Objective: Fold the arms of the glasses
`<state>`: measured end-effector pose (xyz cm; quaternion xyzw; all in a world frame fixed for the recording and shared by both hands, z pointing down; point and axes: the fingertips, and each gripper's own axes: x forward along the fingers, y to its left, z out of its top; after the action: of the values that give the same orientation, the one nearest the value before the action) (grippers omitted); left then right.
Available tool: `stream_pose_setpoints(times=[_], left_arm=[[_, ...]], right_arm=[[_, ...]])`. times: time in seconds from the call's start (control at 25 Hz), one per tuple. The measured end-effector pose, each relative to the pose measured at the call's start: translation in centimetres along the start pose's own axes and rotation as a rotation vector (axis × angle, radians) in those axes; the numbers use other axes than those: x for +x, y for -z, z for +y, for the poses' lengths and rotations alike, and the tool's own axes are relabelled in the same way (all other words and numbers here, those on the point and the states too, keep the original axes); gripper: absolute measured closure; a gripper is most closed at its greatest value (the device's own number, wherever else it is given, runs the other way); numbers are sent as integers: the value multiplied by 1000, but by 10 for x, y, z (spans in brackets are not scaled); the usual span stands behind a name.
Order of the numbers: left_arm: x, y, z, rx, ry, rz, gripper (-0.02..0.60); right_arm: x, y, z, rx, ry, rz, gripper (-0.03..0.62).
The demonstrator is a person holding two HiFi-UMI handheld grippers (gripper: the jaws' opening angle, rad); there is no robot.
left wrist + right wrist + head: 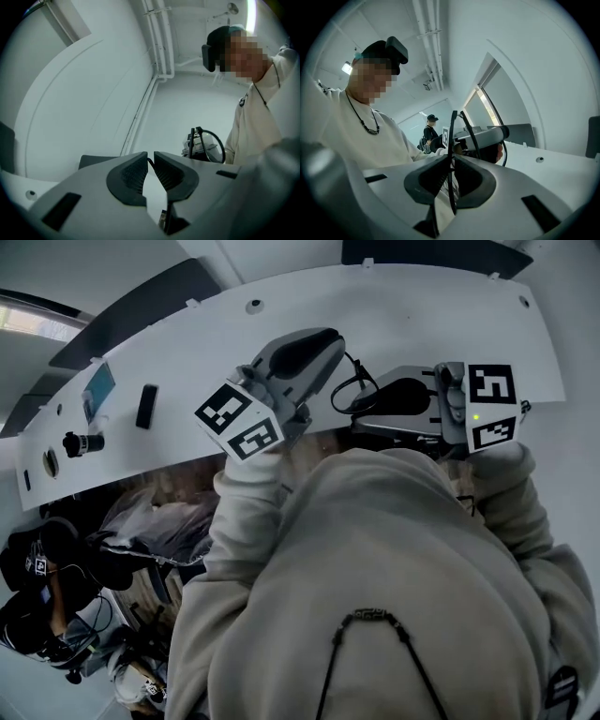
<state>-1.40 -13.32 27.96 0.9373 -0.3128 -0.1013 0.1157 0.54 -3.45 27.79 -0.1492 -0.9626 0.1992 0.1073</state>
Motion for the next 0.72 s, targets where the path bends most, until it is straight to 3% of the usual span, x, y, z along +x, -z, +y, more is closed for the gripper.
stream_pose_setpoints(times=[0.24,0.36,0.52,0.72], left_arm=[[0,-8,-11,70,83,26,543],[-1,-14,-25,63,120,5,551],[-1,-21,-36,86,148,49,555],[-1,-35,-41,70,180,0,558]], right_arm=[[2,6,-9,67,-18,12,536],[-2,9,-11,87,-6,25,536],[-6,9,-17,85,21,62,536],[-11,-1,-19,54,16,80,536]])
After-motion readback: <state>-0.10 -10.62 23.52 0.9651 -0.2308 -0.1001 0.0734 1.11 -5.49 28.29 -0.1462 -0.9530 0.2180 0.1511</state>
